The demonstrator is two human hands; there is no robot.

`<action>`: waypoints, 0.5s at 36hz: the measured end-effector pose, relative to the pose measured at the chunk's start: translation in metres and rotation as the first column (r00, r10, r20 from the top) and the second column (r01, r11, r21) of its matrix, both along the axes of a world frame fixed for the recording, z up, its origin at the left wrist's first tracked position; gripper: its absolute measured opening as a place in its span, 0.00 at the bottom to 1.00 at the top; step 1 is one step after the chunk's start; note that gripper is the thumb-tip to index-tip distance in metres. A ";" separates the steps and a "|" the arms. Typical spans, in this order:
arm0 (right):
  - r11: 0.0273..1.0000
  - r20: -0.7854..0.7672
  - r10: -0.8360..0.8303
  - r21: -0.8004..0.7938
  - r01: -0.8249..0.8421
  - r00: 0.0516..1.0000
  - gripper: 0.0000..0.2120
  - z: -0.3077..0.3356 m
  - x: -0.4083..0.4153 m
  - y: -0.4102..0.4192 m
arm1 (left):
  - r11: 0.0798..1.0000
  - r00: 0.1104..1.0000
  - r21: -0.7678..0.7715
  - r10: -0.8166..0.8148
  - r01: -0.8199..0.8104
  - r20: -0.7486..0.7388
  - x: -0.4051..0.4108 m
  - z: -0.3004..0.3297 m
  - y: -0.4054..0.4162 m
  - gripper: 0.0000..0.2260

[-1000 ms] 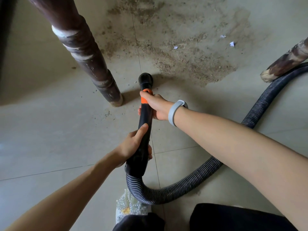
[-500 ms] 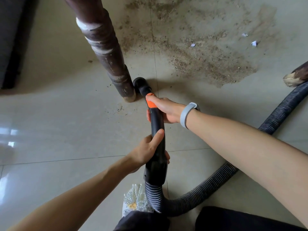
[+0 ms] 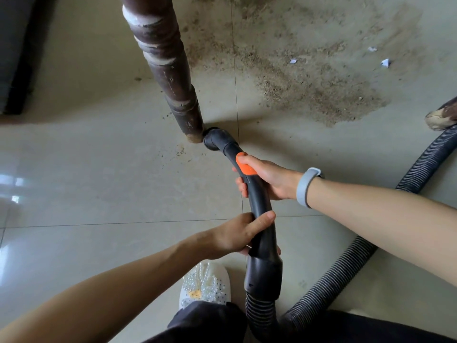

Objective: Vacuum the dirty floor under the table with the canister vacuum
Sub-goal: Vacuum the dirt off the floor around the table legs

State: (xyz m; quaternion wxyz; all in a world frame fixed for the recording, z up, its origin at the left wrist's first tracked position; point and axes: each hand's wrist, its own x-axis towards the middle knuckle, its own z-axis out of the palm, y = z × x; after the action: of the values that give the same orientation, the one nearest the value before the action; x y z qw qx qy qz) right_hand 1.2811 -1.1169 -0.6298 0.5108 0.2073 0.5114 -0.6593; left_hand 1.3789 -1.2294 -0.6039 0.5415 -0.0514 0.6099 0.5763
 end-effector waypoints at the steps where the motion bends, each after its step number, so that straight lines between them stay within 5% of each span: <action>1: 1.000 -0.001 -0.008 -0.001 0.008 1.000 0.15 0.000 -0.001 0.001 | 1.000 1.000 -0.005 0.002 -0.002 -0.005 -0.001 0.000 0.001 0.28; 12: 0.966 0.101 -0.237 -0.081 0.245 0.966 0.14 0.000 -0.035 -0.016 | 0.968 0.966 -0.075 0.232 -0.241 -0.114 -0.030 -0.006 -0.001 0.20; 18: 0.954 0.174 -0.249 -0.125 0.272 0.953 0.17 -0.008 -0.025 0.002 | 0.983 0.983 -0.040 0.176 -0.178 -0.043 -0.026 -0.007 0.010 0.18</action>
State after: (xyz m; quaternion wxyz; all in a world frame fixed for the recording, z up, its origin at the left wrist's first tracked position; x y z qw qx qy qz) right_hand 1.2559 -1.1148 -0.6376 0.4714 0.2855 0.3878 -0.7388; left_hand 1.3533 -1.2191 -0.6114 0.4748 -0.1057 0.6260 0.6096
